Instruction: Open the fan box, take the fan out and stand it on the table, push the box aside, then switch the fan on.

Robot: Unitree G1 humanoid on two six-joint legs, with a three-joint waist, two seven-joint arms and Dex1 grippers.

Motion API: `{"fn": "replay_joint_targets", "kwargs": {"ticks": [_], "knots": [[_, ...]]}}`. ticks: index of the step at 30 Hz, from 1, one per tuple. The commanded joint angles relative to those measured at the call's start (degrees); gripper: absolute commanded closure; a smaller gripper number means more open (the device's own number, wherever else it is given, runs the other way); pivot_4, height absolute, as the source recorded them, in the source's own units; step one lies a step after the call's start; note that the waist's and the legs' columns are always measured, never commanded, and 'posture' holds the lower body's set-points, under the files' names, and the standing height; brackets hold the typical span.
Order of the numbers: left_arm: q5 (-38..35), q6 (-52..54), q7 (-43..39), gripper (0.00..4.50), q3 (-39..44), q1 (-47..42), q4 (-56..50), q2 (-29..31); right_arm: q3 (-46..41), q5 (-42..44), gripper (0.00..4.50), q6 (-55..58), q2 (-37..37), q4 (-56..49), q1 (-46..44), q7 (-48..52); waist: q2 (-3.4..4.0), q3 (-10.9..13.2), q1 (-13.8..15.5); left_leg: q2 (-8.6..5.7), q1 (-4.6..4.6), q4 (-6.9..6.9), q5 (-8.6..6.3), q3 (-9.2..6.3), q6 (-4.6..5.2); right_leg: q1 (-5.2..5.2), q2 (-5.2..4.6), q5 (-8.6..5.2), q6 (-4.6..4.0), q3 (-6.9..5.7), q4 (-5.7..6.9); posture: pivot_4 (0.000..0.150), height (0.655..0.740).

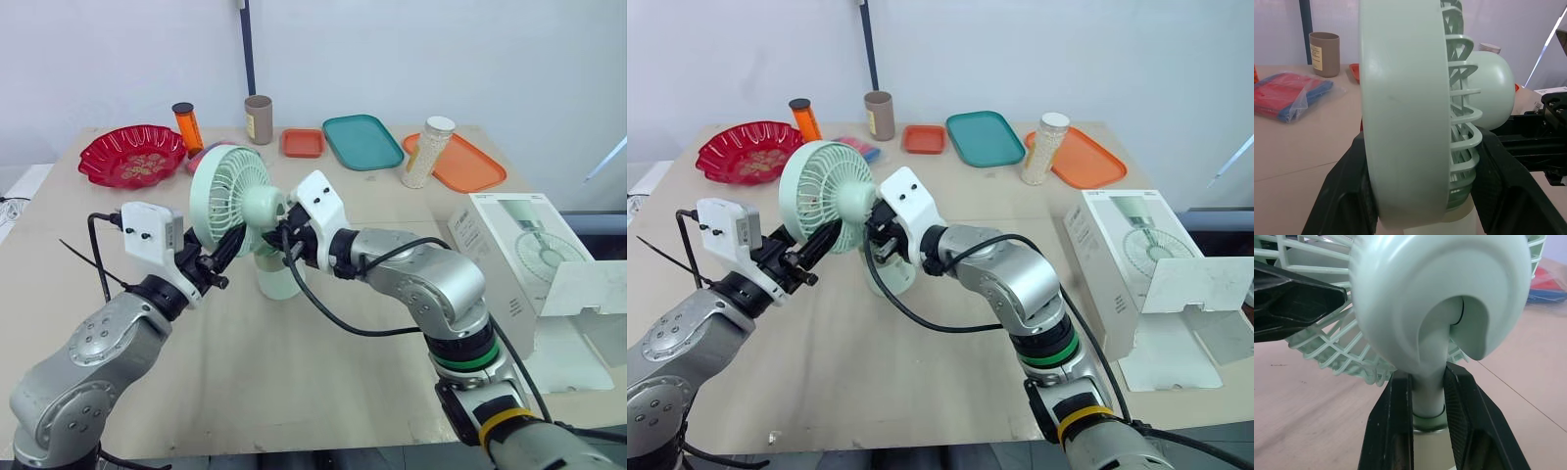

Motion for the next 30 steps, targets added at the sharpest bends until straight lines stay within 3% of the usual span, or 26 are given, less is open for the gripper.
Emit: {"fn": "replay_joint_targets", "kwargs": {"ticks": [1, 4, 5, 9, 16, 28, 30], "knots": [[-0.69, -2.15, -0.33, 1.31, 2.18, -0.86, -3.29, 0.58, -0.47, 0.52, 4.12, 0.18, 0.83, -2.56, 0.01, 0.43, 0.00, 0.00, 0.00, 0.00, 0.00, 0.00, 0.00, 0.00, 0.00, 0.00, 0.00, 0.00, 0.00, 0.00, 0.00, 0.150, 0.7382], [-1.38, -1.98, -0.16, 0.16, 3.56, -0.53, -3.33, 1.29, -0.75, 0.46, 4.12, 0.47, 1.08, -2.68, 0.21, 0.42, 0.01, -0.01, -0.02, 0.00, 0.01, 0.00, 0.00, 0.02, 0.00, 0.00, 0.00, 0.00, 0.00, 0.02, 0.00, 0.150, 0.7382], [-1.66, -1.88, -0.20, 0.06, 4.03, -0.48, -3.30, 1.60, -0.77, 0.41, 4.12, 0.49, 1.09, -2.71, 0.28, 0.43, 0.01, -0.01, -0.02, 0.00, 0.01, 0.00, 0.00, 0.01, 0.00, 0.00, 0.00, 0.00, 0.00, 0.01, 0.00, 0.150, 0.7382], [-4.86, -1.45, -0.87, 0.06, 6.55, 0.11, -3.64, 3.64, -0.80, 0.26, 4.12, 0.40, 1.13, -2.49, 0.57, 0.41, 0.01, -0.01, -0.03, 0.00, 0.01, 0.00, 0.00, 0.00, 0.00, 0.00, 0.00, 0.00, 0.00, 0.00, 0.00, 0.150, 0.7382], [-18.26, -1.34, -2.06, 0.06, 13.20, 6.51, -6.06, 10.45, -0.89, 0.08, 4.12, 0.07, 1.18, -2.00, 0.91, 0.53, 0.08, 0.02, -0.32, 0.02, 0.02, -0.03, -0.01, 0.01, -0.02, -0.01, -0.01, -0.01, 0.00, 0.00, -0.01, 0.150, 0.7382], [-32.55, -3.70, -7.37, 0.06, 30.88, 27.28, -7.04, 21.17, -1.23, 0.31, 4.12, 0.00, 1.14, -2.26, 1.37, 0.81, 0.22, 0.12, -0.76, 0.01, 0.07, -0.12, 0.01, 0.04, -0.04, -0.03, -0.05, -0.04, -0.04, -0.01, -0.02, 0.150, 0.7382], [-30.05, -2.80, -14.03, 0.06, 35.40, 33.35, -7.49, 21.37, -1.30, 0.37, 4.12, 0.02, 1.14, -2.43, 1.42, 0.83, 0.28, 0.15, -0.81, 0.01, 0.10, -0.19, 0.02, 0.06, -0.06, -0.04, -0.08, -0.05, -0.05, -0.01, -0.05, 0.150, 0.7382]]}}
